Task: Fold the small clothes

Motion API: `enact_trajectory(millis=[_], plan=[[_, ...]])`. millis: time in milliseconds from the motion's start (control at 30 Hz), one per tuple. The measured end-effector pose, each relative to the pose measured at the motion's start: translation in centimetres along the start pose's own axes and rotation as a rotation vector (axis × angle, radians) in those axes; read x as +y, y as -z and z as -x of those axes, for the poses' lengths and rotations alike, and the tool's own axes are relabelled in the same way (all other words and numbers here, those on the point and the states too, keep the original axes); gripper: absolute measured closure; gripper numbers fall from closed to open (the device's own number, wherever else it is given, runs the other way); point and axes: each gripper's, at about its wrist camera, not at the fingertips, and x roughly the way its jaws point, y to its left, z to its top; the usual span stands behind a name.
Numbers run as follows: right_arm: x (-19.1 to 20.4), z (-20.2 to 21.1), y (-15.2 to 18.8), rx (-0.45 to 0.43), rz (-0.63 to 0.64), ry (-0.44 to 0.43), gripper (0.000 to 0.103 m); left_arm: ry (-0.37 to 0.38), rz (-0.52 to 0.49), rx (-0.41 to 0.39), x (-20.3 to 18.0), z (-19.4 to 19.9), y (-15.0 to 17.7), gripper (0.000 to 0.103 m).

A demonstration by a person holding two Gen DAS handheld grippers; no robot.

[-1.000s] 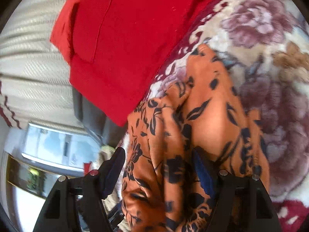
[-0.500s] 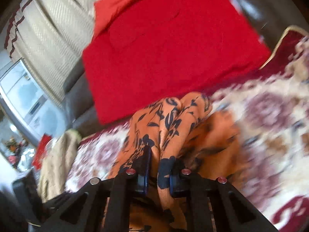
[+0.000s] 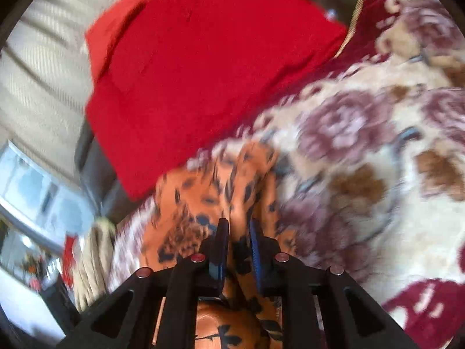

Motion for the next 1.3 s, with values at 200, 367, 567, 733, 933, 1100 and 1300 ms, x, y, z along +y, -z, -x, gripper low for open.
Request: enact_trajectory(millis=[200,367,567,733,933,1100,1300], plan=[[3.3,2.6,1.4,-0.013,0.120,-0.091,0.085,-0.018,-0.010,-0.032,-0.1,-0.1,0.5,0.039],[3.8,-1.5,5.3,0.189,0.170,0.027,0.085,0.002,-0.011,-0.040,0.0,-0.3,0.8,0.037],[2.3,-2.5,5.4,0.243,0.100,0.035,0.087,0.035,0.003,-0.050,0.7,-0.6,0.7,0.036],[4.7,-1.1,3.0,0.188,0.159,0.066,0.085,0.051,0.002,-0.063,1.0,-0.8,0.7,0.034],[6.9,-2.4,-1.7,0.130,0.192,0.132,0.085,0.059,0.001,-0.068,1.1,-1.0,0.4,0.034],[6.4,-7.6,-4.6,0.173,0.168,0.208,0.085,0.069,0.005,-0.069,1.2,-1.2,0.3,0.034],[1.7,-12.8,-4.5,0.258,0.062,0.220,0.084,0.080,0.012,-0.074,1.1,-1.5,0.1,0.032]])
